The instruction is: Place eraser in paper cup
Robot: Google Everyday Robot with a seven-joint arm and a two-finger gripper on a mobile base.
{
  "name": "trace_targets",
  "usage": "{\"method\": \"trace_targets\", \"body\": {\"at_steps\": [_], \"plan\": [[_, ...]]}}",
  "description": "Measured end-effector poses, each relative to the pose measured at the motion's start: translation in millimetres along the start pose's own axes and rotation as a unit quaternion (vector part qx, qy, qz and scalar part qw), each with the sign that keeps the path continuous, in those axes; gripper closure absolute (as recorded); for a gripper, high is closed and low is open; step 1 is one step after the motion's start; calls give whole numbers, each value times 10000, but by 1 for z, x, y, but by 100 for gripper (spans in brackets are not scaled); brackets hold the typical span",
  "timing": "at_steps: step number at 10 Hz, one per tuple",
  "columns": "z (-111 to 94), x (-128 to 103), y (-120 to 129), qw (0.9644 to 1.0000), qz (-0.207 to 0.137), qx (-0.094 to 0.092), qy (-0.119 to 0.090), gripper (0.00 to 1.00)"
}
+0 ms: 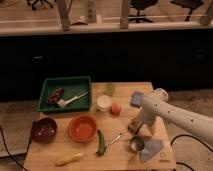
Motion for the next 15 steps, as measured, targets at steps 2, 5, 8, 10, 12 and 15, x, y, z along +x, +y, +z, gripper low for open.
{"method": "trace_targets", "body": {"at_steps": [2,5,8,10,12,15], "plan": [[-1,0,0,10000,-49,-11,17,20],[-2,0,2,9999,-119,-29,49,20],[-2,0,-1,9999,-78,8,67,20],[-1,1,-6,9999,-10,101,29,20],[-1,3,-11,9998,60,204,2,20],[4,4,-18,9995,125,293,12,41]]}}
